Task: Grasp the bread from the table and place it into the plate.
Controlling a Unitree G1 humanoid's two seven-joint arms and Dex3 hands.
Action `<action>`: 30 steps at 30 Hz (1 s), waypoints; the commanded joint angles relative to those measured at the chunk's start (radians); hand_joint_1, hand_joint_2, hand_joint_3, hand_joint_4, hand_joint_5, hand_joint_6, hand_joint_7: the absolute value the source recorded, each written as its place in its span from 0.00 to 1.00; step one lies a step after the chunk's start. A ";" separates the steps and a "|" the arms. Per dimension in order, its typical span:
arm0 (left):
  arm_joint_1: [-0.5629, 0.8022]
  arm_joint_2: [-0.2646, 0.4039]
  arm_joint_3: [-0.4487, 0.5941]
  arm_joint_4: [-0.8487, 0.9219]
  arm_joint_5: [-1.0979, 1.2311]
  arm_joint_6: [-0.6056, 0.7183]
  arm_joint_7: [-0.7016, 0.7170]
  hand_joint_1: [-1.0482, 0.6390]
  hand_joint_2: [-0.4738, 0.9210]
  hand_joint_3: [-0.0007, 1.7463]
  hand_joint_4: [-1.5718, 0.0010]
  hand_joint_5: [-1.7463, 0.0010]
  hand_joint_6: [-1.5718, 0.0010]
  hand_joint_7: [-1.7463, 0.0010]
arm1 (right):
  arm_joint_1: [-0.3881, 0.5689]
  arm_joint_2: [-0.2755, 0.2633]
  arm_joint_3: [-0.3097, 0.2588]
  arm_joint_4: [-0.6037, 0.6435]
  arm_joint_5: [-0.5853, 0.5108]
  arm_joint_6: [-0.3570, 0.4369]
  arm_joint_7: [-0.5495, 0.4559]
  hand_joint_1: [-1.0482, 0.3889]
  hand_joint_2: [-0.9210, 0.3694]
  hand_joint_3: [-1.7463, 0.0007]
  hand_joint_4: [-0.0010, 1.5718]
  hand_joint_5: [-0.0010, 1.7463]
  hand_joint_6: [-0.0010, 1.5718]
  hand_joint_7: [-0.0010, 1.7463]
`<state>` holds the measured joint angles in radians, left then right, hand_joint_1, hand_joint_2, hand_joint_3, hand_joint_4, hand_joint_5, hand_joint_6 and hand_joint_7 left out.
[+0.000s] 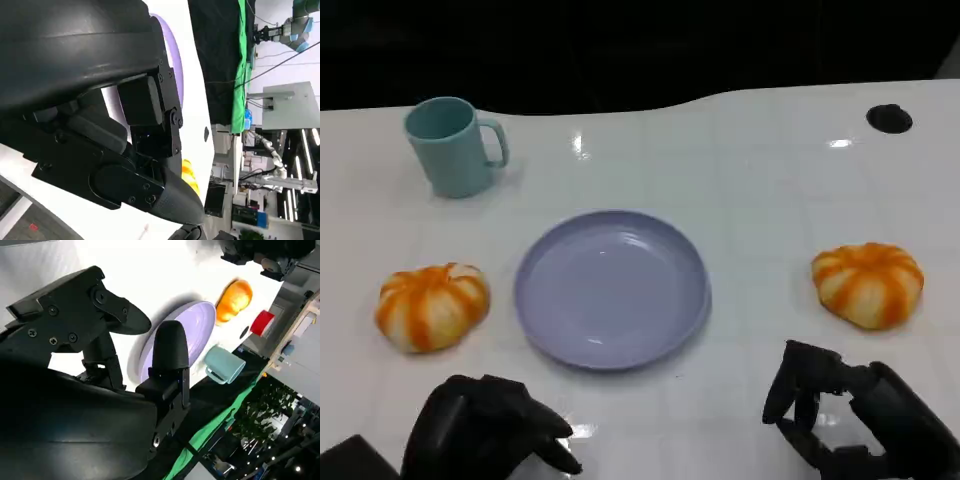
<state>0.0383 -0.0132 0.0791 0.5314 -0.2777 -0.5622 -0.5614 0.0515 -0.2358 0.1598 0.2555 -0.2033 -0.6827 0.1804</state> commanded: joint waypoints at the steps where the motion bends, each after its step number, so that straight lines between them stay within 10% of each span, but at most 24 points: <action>1: 0.001 0.012 0.003 -0.010 0.002 0.009 0.010 0.00 0.97 0.00 0.00 0.76 0.00 0.86 | -0.004 -0.014 -0.007 0.008 0.008 -0.004 0.003 0.62 0.28 0.42 0.39 1.00 0.32 0.90; 12: -0.002 0.015 0.005 -0.004 0.002 0.001 0.006 0.00 0.97 0.00 0.00 0.76 0.00 0.85 | -0.015 -0.004 -0.009 0.040 0.022 -0.049 -0.005 0.63 0.27 0.45 0.37 1.00 0.34 0.81; 22: -0.004 0.016 0.005 0.002 0.006 -0.007 0.007 0.00 0.98 0.00 0.00 0.76 0.00 0.86 | -0.015 -0.001 -0.032 0.013 -0.003 -0.036 -0.050 0.65 0.30 0.44 0.34 0.75 0.37 0.53; 30: -0.005 0.017 0.006 0.000 0.008 -0.006 0.009 0.00 0.98 0.00 0.00 0.76 0.00 0.86 | -0.051 -0.030 -0.070 -0.011 -0.134 -0.014 -0.147 0.59 0.22 0.63 0.24 0.56 0.33 0.29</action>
<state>0.0352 -0.0116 0.0794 0.5320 -0.2756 -0.5635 -0.5610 0.0217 -0.2394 0.1165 0.2544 -0.2911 -0.6960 0.0799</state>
